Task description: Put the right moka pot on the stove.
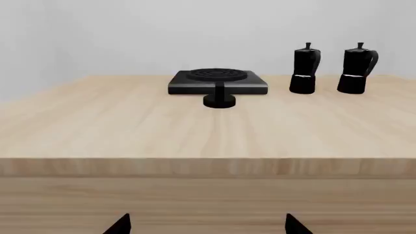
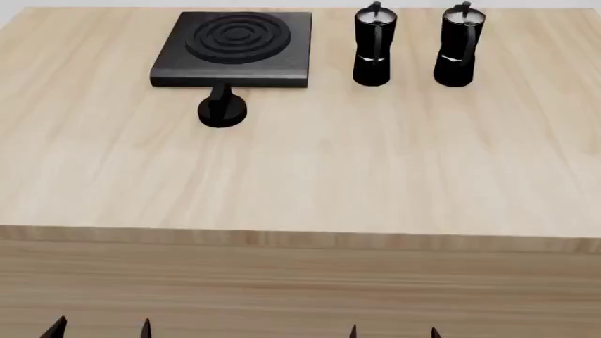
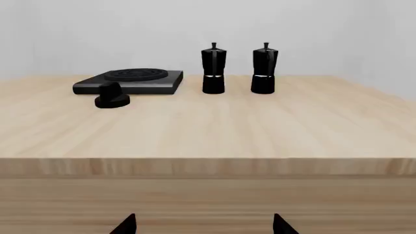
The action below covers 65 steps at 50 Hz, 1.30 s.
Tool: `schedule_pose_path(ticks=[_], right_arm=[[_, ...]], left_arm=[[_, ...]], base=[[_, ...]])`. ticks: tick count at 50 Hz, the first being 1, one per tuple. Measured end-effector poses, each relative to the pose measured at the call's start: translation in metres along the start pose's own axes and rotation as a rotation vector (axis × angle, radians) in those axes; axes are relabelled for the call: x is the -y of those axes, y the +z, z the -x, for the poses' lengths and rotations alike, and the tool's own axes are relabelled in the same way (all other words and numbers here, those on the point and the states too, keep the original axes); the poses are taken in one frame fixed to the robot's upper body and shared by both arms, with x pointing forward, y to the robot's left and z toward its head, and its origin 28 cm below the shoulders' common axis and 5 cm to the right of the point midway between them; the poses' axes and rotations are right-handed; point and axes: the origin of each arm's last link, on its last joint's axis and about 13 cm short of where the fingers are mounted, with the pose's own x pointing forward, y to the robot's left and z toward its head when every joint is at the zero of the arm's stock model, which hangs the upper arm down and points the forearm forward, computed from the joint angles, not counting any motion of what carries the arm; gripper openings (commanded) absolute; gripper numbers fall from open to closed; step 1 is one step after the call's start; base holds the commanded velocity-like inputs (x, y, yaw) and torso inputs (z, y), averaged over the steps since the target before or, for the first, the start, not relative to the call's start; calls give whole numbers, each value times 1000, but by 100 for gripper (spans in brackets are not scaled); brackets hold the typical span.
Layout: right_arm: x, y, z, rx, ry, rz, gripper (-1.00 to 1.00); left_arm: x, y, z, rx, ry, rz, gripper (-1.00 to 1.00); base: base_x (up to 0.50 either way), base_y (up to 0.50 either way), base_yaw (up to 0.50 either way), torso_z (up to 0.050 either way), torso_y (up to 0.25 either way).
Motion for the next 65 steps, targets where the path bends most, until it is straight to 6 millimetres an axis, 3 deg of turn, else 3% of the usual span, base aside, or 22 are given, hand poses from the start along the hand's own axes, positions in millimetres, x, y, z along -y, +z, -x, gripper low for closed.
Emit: schedule_pose_path(ticks=[15, 58, 65], right_arm=[[-1, -4, 2, -14, 14, -12, 100], [0, -10, 2, -1, 8, 2, 100], [0, -10, 2, 2, 5, 8, 100]], left_arm=[[1, -1, 2, 6, -1, 2, 100], [0, 3, 4, 29, -5, 20, 100], [0, 3, 4, 31, -3, 16, 100]], base=[[0, 0, 0, 3, 0], [0, 0, 0, 47, 13], [0, 0, 0, 0, 0]])
